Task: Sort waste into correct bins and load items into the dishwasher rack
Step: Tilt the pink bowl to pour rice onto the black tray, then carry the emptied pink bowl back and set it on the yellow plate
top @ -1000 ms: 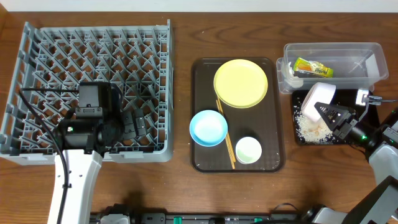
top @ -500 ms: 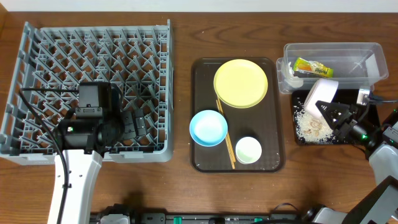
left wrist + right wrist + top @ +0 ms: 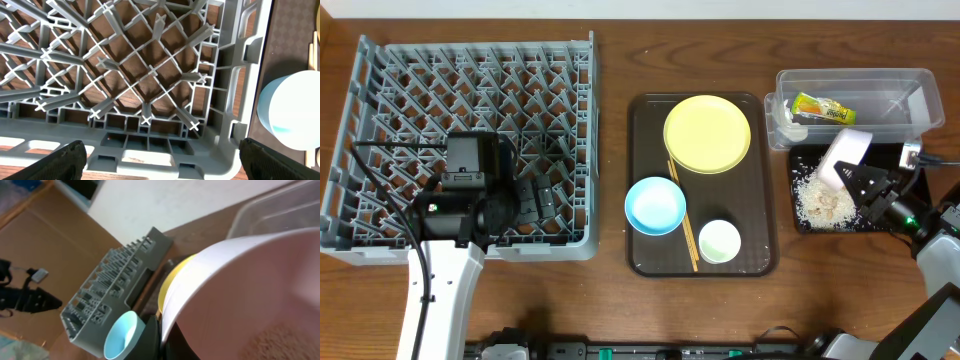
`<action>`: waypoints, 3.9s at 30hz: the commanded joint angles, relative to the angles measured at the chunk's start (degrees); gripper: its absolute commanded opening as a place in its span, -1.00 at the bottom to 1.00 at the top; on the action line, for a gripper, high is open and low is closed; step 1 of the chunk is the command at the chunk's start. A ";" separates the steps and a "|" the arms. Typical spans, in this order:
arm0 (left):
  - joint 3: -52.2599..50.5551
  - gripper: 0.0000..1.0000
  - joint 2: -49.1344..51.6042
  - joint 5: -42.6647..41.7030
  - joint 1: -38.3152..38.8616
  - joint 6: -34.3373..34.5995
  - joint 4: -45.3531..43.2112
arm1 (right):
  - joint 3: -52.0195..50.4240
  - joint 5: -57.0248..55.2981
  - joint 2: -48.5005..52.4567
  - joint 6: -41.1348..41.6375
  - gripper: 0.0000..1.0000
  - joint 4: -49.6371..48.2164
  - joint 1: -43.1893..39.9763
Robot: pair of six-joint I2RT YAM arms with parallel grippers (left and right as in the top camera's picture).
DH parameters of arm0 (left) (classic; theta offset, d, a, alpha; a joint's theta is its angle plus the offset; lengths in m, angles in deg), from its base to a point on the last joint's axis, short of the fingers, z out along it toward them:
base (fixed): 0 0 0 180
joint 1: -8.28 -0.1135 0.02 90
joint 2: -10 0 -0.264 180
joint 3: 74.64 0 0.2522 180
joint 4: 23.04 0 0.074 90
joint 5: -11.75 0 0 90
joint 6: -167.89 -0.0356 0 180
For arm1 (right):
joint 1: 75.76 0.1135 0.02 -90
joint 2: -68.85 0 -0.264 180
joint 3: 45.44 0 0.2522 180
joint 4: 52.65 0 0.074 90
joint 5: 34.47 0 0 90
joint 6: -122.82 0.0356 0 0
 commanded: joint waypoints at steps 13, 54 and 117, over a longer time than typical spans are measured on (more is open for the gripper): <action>0.55 0.97 0.02 -0.15 0.22 0.50 0.15 | -0.22 6.93 0.02 -2.29 -0.98 -3.52 -0.76; 0.55 0.97 0.02 -0.13 0.22 0.52 -0.50 | -0.22 -17.59 0.02 29.46 -0.98 -4.92 -1.14; 0.55 0.97 0.02 -0.15 0.22 0.52 -1.38 | 20.31 -75.47 -1.36 -2.10 -0.98 10.14 59.12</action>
